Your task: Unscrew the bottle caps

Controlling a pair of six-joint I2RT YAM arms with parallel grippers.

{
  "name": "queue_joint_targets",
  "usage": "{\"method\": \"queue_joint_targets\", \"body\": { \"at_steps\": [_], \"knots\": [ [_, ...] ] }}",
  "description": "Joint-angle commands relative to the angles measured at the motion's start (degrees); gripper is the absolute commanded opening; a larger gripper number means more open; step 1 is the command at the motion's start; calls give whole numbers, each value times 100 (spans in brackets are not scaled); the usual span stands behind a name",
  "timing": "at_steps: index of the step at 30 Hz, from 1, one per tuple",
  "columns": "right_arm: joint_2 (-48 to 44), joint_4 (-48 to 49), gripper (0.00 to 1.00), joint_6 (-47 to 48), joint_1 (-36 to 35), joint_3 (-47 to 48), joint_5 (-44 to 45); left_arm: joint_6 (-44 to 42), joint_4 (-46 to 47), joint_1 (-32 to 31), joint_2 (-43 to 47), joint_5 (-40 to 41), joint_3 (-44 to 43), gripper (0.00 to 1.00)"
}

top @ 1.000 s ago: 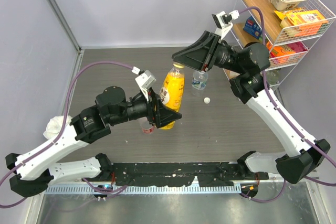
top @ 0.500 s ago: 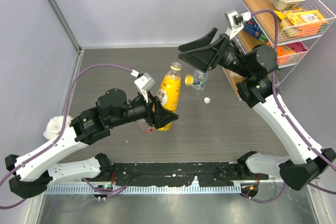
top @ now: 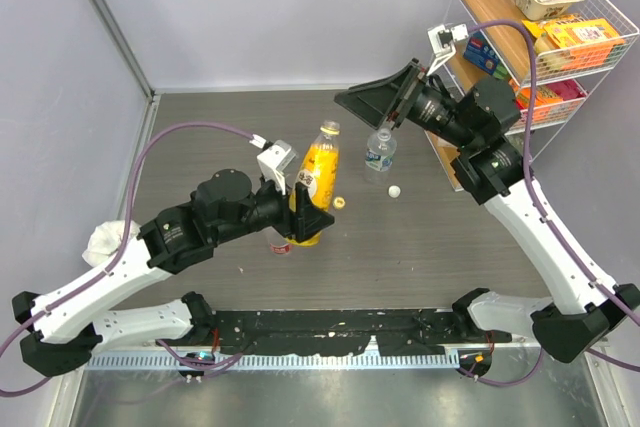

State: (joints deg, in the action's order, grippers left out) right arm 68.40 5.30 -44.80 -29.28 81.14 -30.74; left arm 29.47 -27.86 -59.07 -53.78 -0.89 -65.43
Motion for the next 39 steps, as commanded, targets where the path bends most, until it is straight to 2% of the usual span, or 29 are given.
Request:
{"method": "queue_joint_targets", "body": {
  "at_steps": [1,9,13,17,20,25,26,27,28,29,30,32,33,34,35,36,37,39],
  "knots": [
    [138,-372,100,384,1,95,-35,-117,-9,18,34,483,-295,0],
    [384,-723,100,779,-166,24,-687,-161,-150,9,-150,598,-471,0],
    [367,-1074,94,1244,-552,16,-477,-196,-185,18,-264,537,-532,0],
    [358,-1163,81,1342,-605,-63,-476,-205,-159,18,-282,537,-550,0],
    [314,-1137,66,1324,-605,-169,-503,-197,-150,18,-291,537,-550,0],
    [191,-838,62,1114,-605,-362,-441,-179,-159,18,-300,493,-532,0],
    [165,-707,58,1070,-605,-423,-433,-179,-167,9,-300,475,-524,0],
    [147,-619,39,991,-605,-459,-433,-188,-176,9,-282,475,-515,0],
    [138,-566,30,956,-605,-485,-450,-179,-176,9,-291,475,-497,0],
    [138,-565,18,946,-605,-494,-459,-161,-176,9,-282,484,-488,0],
    [147,-565,10,946,-605,-477,-450,-153,-176,9,-265,475,-488,2],
    [156,-574,2,981,-605,-450,-442,-152,-176,9,-247,484,-471,16],
    [156,-583,1,1008,-605,-450,-433,-144,-176,9,-221,510,-462,30],
    [147,-626,2,1043,-605,-459,-424,-135,-176,9,-203,545,-445,56],
    [138,-740,2,1121,-605,-459,-372,-118,-185,9,-186,606,-427,74],
    [138,-793,2,1183,-605,-424,-336,-100,-185,18,-159,677,-427,87],
    [112,-933,2,1305,-605,-415,-249,-65,-194,9,-124,721,-427,96],
    [86,-1170,1,1534,-605,-380,-65,-73,-194,9,-89,748,-427,100]
  ]
}}
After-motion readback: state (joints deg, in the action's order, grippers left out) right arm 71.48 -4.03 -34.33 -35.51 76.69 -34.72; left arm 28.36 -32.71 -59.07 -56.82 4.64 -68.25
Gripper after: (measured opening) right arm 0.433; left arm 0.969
